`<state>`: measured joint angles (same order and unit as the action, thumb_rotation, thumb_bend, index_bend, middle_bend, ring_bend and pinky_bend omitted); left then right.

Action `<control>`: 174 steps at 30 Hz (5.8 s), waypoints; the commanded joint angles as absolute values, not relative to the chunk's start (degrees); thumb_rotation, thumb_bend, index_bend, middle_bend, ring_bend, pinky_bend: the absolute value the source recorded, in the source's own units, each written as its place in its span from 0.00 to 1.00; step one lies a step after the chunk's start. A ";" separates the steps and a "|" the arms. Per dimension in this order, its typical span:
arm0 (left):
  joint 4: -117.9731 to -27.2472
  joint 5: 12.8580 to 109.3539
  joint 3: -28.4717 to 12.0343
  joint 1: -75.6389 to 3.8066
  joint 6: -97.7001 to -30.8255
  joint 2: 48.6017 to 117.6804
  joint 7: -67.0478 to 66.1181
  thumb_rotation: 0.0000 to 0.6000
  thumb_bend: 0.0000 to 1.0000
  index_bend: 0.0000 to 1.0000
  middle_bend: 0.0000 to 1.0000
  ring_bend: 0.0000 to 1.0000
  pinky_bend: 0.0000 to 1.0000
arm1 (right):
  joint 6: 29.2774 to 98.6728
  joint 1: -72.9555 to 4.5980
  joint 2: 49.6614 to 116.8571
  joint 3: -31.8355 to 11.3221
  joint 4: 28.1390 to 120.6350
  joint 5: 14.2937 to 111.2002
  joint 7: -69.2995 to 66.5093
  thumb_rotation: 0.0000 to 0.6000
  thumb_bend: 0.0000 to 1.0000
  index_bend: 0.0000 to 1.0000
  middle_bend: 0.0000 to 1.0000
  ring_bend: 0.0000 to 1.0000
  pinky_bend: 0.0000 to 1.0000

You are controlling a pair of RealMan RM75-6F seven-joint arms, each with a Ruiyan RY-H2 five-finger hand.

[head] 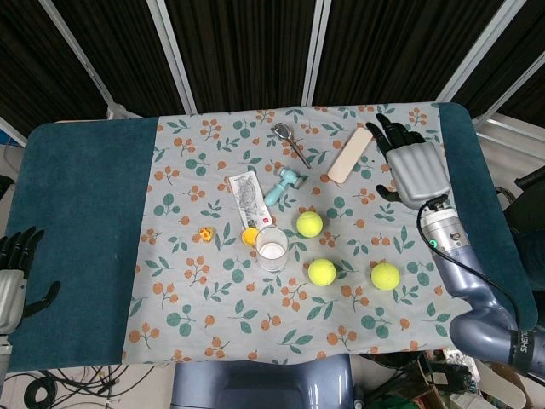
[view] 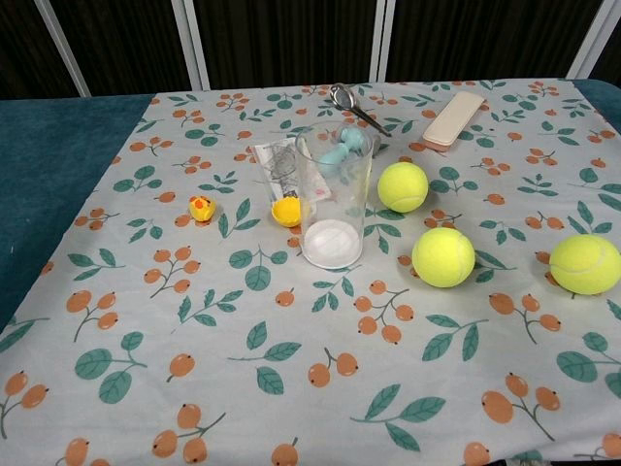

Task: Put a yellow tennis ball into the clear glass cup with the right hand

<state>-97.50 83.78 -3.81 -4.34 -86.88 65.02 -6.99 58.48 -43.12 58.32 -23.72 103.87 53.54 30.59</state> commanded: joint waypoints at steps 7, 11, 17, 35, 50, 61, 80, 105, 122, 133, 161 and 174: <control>-97.62 84.10 -3.60 -4.08 -87.28 64.89 -6.97 1.00 0.30 0.03 0.03 0.00 0.00 | 60.33 -44.40 58.16 -22.43 106.52 51.47 32.28 1.00 0.12 0.00 0.00 0.12 0.25; -97.70 84.26 -3.61 -3.81 -87.83 64.73 -6.84 1.00 0.30 0.03 0.03 0.00 0.00 | 60.81 -44.57 58.13 -22.17 106.81 51.15 31.89 1.00 0.12 0.00 0.00 0.12 0.25; -97.41 83.87 -3.73 -4.22 -87.05 65.07 -7.10 1.00 0.30 0.03 0.03 0.00 0.00 | 61.41 -44.21 57.37 -21.51 106.46 51.27 30.28 1.00 0.11 0.00 0.00 0.11 0.25; -97.48 83.87 -3.65 -4.31 -86.82 65.16 -7.28 1.00 0.30 0.03 0.03 0.00 0.00 | 60.73 -40.13 52.86 -16.64 114.62 51.38 26.20 1.00 0.11 0.00 0.00 0.12 0.25; -97.62 83.16 -3.83 -4.40 -86.53 65.33 -8.09 1.00 0.31 0.03 0.03 0.00 0.00 | 64.78 -26.52 51.08 0.03 120.41 67.09 28.94 1.00 0.11 0.00 0.00 0.11 0.25; -97.49 83.04 -3.90 -4.50 -86.44 65.42 -8.22 1.00 0.31 0.03 0.03 0.00 0.00 | 67.00 -23.94 63.52 1.57 110.69 70.89 30.43 1.00 0.11 0.00 0.00 0.11 0.25; -97.53 82.37 -4.20 -4.45 -86.56 65.34 -8.54 1.00 0.31 0.03 0.03 0.00 0.00 | 61.43 -26.81 75.00 -0.80 94.66 65.45 32.13 1.00 0.12 0.01 0.01 0.16 0.25; -97.63 81.68 -4.47 -4.47 -86.51 65.52 -8.87 1.00 0.31 0.03 0.03 0.00 0.00 | 63.65 -28.05 72.96 -3.79 96.59 72.37 26.70 1.00 0.42 0.52 0.44 0.57 0.63; -97.65 82.12 -4.60 -4.49 -86.96 65.62 -8.64 1.00 0.31 0.03 0.03 0.00 0.00 | 57.64 -40.18 62.26 -17.52 116.88 56.25 33.60 1.00 0.42 0.53 0.45 0.58 0.63; -97.55 81.79 -4.79 -4.56 -86.84 65.59 -8.40 1.00 0.31 0.03 0.03 0.00 0.00 | 55.05 -50.14 70.13 -19.35 114.36 47.83 35.90 1.00 0.42 0.53 0.45 0.58 0.63; -97.59 81.68 -4.79 -4.69 -86.60 65.53 -8.32 1.00 0.31 0.03 0.03 0.00 0.00 | 55.12 -55.25 77.80 -16.21 109.05 49.35 30.32 1.00 0.10 0.01 0.05 0.26 0.48; -97.46 81.43 -4.84 -4.69 -86.59 65.58 -8.69 1.00 0.31 0.03 0.03 0.00 0.00 | 59.02 -53.40 74.02 -15.47 112.18 51.91 28.91 1.00 0.08 0.00 0.02 0.25 0.45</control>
